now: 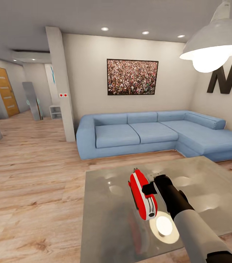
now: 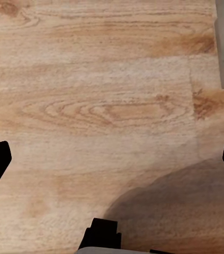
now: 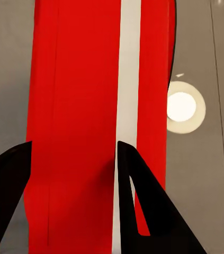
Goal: Turn on the radio receiver that's on the table in the living room.
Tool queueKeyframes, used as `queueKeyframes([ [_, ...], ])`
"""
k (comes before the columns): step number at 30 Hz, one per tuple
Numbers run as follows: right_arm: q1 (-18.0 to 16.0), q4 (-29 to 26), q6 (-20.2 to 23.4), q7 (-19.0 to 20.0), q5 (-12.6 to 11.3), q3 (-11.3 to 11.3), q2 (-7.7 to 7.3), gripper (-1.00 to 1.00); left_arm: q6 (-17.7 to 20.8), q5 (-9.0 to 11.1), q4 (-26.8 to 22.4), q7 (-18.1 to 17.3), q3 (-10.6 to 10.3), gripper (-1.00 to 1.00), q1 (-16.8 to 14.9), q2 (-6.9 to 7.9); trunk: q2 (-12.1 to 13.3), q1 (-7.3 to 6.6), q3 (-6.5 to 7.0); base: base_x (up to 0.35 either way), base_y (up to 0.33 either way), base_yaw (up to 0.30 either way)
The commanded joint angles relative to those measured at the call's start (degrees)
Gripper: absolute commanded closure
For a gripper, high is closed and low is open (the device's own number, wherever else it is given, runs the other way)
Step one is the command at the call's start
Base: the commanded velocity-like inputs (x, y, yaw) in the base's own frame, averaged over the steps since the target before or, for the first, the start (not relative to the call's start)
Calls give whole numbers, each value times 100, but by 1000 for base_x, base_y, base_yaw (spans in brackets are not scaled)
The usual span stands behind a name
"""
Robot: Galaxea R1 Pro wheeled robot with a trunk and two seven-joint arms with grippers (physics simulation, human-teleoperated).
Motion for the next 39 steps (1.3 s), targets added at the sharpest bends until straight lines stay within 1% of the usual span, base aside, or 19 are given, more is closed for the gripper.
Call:
queueKeyframes([
  [1, -1, -2, -2, 3, -1, -1, 0, 100, 0, 0, 0, 0, 0, -100, 0, 0, 0, 0, 0, 0, 0, 0],
  [7, -2, -1, -10, -5, 0, 4, 0, 100, 0, 8, 0, 0, 3, -100, 0, 0, 0, 0, 0, 0, 0, 0],
  [11, -2, -2, -154, -11, 14, 13, 0, 100, 0, 7, 0, 0, -3, -100, 0, -8, 0, 0, 0, 0, 0, 0],
  [13, -2, -2, -314, -34, 42, 35, 5, 100, 0, 3, 0, 0, -6, -100, 0, -19, 0, 0, 0, 0, 0, 0],
  [14, -2, -2, -610, -173, 88, 45, 14, 100, 0, 1, 0, 0, -8, -100, 0, -16, 0, 0, 0, 0, 0, 0],
  [15, -2, -2, -792, -341, 127, 47, 24, 100, 0, 1, 0, 0, -8, -100, 0, -14, 0, 0, 0, 0, 0, 0],
  [16, -2, -2, -964, -583, 166, 49, 34, 100, 0, 0, 0, 0, -8, -100, 0, -12, 0, 0, 0, 0, 0, 0],
  [18, -2, -2, -1246, -1256, 209, 62, 77, 100, -2, 0, 0, 0, -9, -100, 0, -10, 0, 0, 0, 0, 0, 0],
  [20, -2, -2, -1433, -2081, 228, 159, 199, 100, -4, -3, 0, 0, -9, -100, 0, -9, 0, 0, 0, 0, 0, 0],
  [21, 2, -2, -1504, -2533, 233, 262, 251, 100, -6, -5, 0, 0, -9, -100, 0, -9, 0, 0, 0, 0, 0, 0],
  [22, 4, 0, -1590, -3008, 233, 406, 287, 100, -7, -6, 0, 0, -9, -100, 0, -9, 0, 0, 0, 0, 0, 0],
  [24, 19, 13, -1913, -3940, 206, 805, 325, 100, -6, -8, 0, 0, -9, -100, 0, -9, 0, 0, 0, 0, 0, 0],
  [27, 43, 244, -2718, -5110, 160, 1455, 346, 100, -8, -9, 0, 0, -5, -100, 0, -2, 0, 0, 0, 0, 0, 0],
  [28, 46, 344, -2856, -5283, 160, 1540, 348, 100, -9, -9, 0, 0, -3, -100, 0, -1, 0, 0, 0, 0, 0, 0],
  [30, 47, 467, -2999, -5477, 166, 1635, 350, 100, -9, -9, 0, 0, -1, -100, 0, 0, 0, 0, 0, 0, 0, 0],
  [33, 56, 559, -3063, -5680, 181, 1698, 352, 100, -9, -9, 0, 0, -4, -100, 0, -5, 0, 0, 0, 0, 0, 0],
  [36, 65, 676, -3091, -6059, 207, 1773, 352, 100, -9, -9, 0, 0, -7, -100, 0, -8, 0, 0, 0, 0, 0, 0],
  [37, 66, 710, -3097, -6271, 243, 1879, 352, 100, -9, -9, 0, 0, -8, -100, 0, -5, 0, 0, 0, 0, 0, 0],
  [39, 75, 757, -3108, -6832, 307, 2290, 352, 100, -9, -9, 0, 0, -8, -100, 0, -2, 0, 0, 0, 0, 0, 0],
])
